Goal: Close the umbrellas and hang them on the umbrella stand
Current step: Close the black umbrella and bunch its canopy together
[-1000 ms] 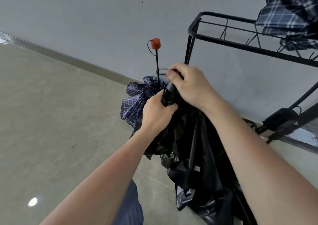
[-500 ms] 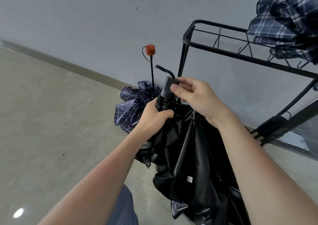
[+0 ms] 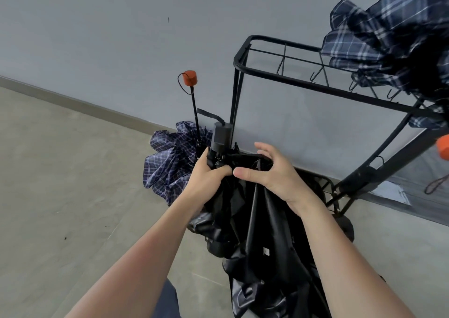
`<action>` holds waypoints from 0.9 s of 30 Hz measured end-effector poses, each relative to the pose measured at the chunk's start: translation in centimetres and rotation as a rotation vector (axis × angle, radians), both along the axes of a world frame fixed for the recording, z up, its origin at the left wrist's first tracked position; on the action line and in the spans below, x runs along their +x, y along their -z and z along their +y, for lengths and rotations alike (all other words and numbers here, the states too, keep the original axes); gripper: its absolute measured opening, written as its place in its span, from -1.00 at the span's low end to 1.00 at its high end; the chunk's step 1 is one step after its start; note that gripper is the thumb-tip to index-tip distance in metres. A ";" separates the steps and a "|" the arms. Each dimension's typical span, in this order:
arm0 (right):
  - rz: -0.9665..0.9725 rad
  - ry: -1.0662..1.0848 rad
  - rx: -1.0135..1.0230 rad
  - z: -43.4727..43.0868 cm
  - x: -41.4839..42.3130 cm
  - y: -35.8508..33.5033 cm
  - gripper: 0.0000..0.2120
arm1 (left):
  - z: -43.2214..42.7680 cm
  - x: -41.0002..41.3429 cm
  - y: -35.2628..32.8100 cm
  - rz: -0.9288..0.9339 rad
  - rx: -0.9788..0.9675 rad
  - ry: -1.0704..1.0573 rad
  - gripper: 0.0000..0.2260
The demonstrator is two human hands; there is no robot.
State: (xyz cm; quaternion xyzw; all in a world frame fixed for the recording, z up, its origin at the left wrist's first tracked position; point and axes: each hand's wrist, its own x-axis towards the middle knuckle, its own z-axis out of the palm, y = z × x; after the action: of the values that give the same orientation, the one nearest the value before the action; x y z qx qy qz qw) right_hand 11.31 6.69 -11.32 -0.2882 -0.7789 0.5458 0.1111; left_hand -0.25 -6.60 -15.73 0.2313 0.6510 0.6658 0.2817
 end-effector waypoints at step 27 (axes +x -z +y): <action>0.229 0.351 0.198 0.5 -2.4 1.9 -0.84 | 6.5 1.9 -8.2 -0.038 0.083 -0.086 -0.79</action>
State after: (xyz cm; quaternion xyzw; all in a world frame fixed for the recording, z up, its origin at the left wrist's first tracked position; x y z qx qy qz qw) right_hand 8.92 7.16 -13.23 -0.3433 -0.7487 0.4683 0.3199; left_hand 1.67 -0.07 -7.56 0.2019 0.6266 0.7081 0.2555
